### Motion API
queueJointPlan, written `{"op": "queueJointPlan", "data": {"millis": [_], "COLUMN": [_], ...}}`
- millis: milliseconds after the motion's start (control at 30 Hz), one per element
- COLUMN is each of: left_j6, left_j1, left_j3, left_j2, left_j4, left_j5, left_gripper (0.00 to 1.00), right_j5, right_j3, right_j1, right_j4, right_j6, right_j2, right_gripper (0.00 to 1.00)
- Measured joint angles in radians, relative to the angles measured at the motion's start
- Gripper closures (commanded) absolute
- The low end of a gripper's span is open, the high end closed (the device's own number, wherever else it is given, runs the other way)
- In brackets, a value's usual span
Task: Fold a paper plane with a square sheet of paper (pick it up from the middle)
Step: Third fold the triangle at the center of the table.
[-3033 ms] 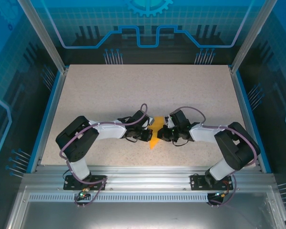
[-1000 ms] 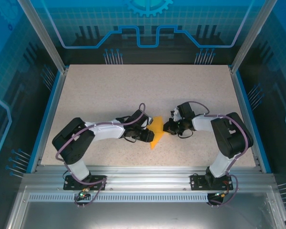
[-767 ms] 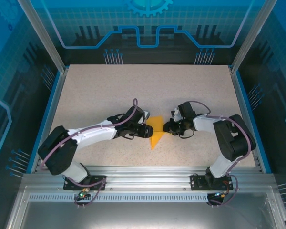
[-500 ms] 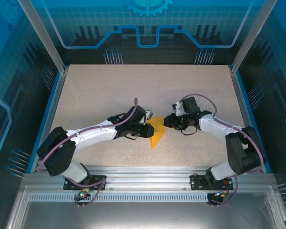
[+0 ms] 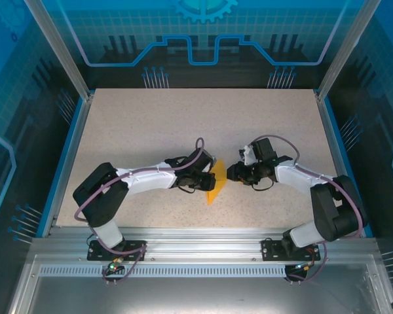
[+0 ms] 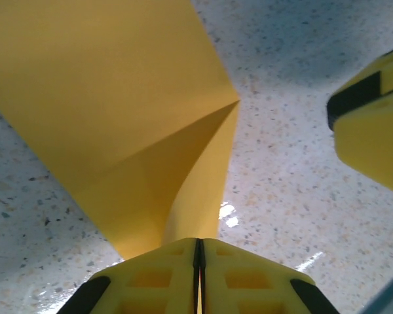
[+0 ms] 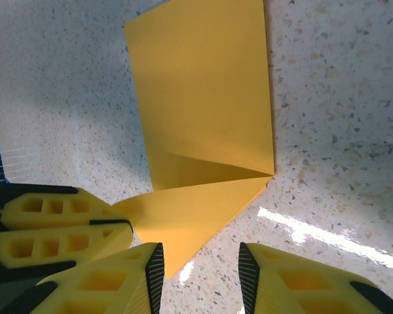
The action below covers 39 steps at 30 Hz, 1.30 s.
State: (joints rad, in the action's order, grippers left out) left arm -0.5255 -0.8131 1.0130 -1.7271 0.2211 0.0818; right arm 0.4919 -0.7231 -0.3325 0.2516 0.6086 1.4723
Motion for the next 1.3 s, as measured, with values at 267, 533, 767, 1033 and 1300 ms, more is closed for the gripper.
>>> {"op": "queueJointPlan", "data": {"millis": [267, 533, 767, 1033, 1300], "left_j6": [0.000, 0.000, 0.000, 0.000, 0.000], "left_j1": [0.011, 0.020, 0.021, 0.021, 0.021], "left_j3": [0.000, -0.005, -0.010, -0.015, -0.015], "left_j2": [-0.064, -0.068, -0.073, -0.079, -0.080], "left_j4": [-0.001, -0.012, -0.017, -0.020, -0.021], "left_j5": [-0.034, -0.042, -0.042, -0.041, -0.041], "left_gripper": [0.90, 0.91, 0.91, 0.90, 0.90], "right_j5": [0.026, 0.048, 0.071, 0.102, 0.148], "right_j3": [0.004, 0.003, -0.007, -0.023, -0.025], "right_j1": [0.000, 0.000, -0.002, -0.017, -0.029], "right_j4": [-0.024, -0.058, -0.103, -0.145, -0.159], "right_j6": [0.000, 0.004, 0.024, 0.038, 0.006], "right_j2": [0.055, 0.110, 0.183, 0.197, 0.224], "right_gripper": [0.58, 0.56, 0.56, 0.60, 0.65]}}
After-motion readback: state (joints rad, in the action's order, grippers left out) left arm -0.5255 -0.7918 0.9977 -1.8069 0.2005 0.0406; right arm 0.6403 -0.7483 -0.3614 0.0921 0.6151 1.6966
